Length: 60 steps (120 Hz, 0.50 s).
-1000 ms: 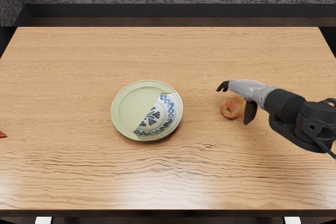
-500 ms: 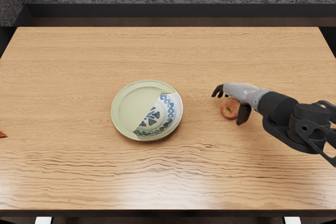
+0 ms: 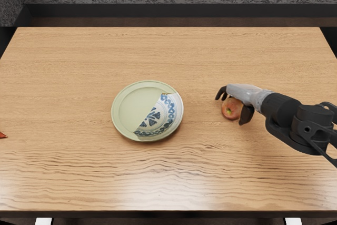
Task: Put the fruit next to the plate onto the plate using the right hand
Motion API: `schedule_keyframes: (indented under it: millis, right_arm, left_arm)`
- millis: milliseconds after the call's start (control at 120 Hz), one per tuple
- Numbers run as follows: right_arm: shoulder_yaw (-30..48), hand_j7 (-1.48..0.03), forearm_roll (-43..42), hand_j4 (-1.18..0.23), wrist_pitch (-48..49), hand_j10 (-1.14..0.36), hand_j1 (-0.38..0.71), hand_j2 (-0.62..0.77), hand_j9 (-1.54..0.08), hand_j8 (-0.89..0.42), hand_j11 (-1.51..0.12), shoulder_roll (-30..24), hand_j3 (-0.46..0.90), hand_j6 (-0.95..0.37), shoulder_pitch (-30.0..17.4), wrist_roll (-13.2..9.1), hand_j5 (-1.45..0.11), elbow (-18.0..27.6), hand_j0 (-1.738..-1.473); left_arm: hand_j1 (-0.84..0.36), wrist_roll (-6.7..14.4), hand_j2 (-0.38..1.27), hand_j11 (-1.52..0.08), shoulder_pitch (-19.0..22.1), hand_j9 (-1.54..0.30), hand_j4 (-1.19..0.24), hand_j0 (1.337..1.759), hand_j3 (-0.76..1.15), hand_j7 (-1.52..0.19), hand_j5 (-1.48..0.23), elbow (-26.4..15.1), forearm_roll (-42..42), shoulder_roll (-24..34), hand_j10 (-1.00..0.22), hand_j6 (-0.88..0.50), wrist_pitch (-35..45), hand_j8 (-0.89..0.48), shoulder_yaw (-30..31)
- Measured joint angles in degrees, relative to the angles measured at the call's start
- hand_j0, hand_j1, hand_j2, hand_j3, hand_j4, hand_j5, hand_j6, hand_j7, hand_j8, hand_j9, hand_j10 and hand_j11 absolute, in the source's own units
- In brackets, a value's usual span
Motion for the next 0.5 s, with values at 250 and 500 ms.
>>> schedule_keyframes:
  millis: [250, 500]
  right_arm:
    - [-0.07, -0.57, -0.05, -0.44, -0.24, -0.44, 0.17, -0.07, -0.57, -0.42, -0.57, -0.46, 0.0, -0.42, -0.05, 0.0, -0.56, -0.01, -1.658]
    - [-0.7, -0.64, -0.3, -0.52, -0.68, -0.5, 0.21, -0.08, -0.65, -0.37, -0.64, -0.3, 0.0, -0.36, -0.09, -0.05, -0.62, -0.33, -1.649]
  left_arm:
    - [0.35, 0.0, 0.0, 0.0, 0.0, 0.0, 0.0, 1.658, 0.0, 0.0, 0.0, 0.0, 0.0, 0.0, 0.0, 0.0, 0.0, 0.0, -0.01]
    - [0.35, -0.01, 0.0, 0.0, 0.0, 0.0, 0.0, 1.658, 0.0, 0.0, 0.0, 0.0, 0.01, 0.0, 0.0, 0.0, 0.0, 0.0, -0.02]
